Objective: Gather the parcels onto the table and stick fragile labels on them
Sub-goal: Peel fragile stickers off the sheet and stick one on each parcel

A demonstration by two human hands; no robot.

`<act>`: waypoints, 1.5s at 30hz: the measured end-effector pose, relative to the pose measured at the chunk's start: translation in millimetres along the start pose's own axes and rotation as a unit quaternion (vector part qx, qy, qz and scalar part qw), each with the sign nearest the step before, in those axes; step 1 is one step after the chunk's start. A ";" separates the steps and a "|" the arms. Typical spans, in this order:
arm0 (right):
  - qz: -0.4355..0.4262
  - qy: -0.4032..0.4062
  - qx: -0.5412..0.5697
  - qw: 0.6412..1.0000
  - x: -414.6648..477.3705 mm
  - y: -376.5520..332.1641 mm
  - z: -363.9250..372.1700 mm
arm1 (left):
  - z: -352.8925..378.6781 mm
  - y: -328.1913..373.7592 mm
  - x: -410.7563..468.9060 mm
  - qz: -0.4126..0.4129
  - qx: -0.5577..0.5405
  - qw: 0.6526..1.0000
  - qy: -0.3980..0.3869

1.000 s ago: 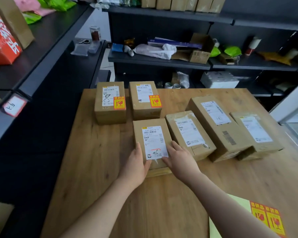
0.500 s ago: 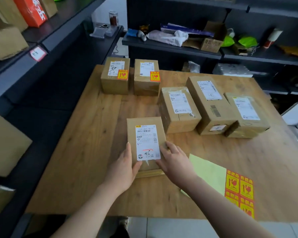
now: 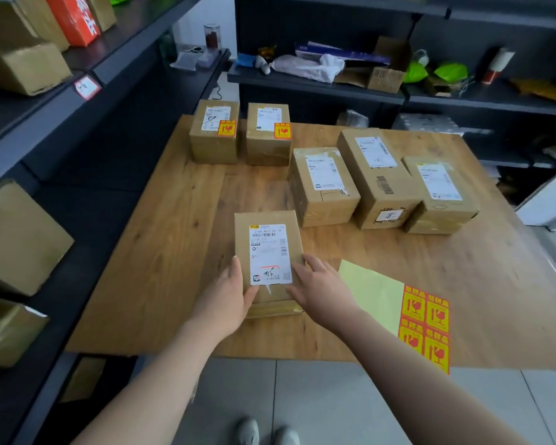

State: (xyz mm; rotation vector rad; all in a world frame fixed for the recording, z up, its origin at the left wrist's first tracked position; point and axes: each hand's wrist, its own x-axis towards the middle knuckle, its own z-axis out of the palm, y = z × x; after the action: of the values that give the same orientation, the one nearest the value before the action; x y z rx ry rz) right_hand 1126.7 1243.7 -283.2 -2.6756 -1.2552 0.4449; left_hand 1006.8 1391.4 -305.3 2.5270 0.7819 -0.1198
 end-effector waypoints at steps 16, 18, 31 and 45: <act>0.233 0.039 0.030 0.971 -96.2 166.1 -8.2 | 62.4 164.0 24.0 0.220 0.058 0.974 -0.021; 0.245 0.010 0.029 0.969 -102.6 190.5 -2.5 | 86.8 183.5 31.9 0.206 0.080 0.974 -0.056; 0.179 -0.037 0.032 0.983 -64.9 285.9 13.8 | 173.1 248.7 97.7 0.095 0.126 0.982 -0.106; 0.128 0.043 0.066 0.989 -64.0 287.0 21.2 | 177.1 244.1 95.0 0.017 -0.014 0.996 -0.090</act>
State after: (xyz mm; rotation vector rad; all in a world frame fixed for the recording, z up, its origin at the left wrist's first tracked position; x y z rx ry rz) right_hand 1289.0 1011.7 -365.1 -2.7189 -0.8313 0.4212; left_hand 1230.9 1180.2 -377.3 2.4596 0.6636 -0.3184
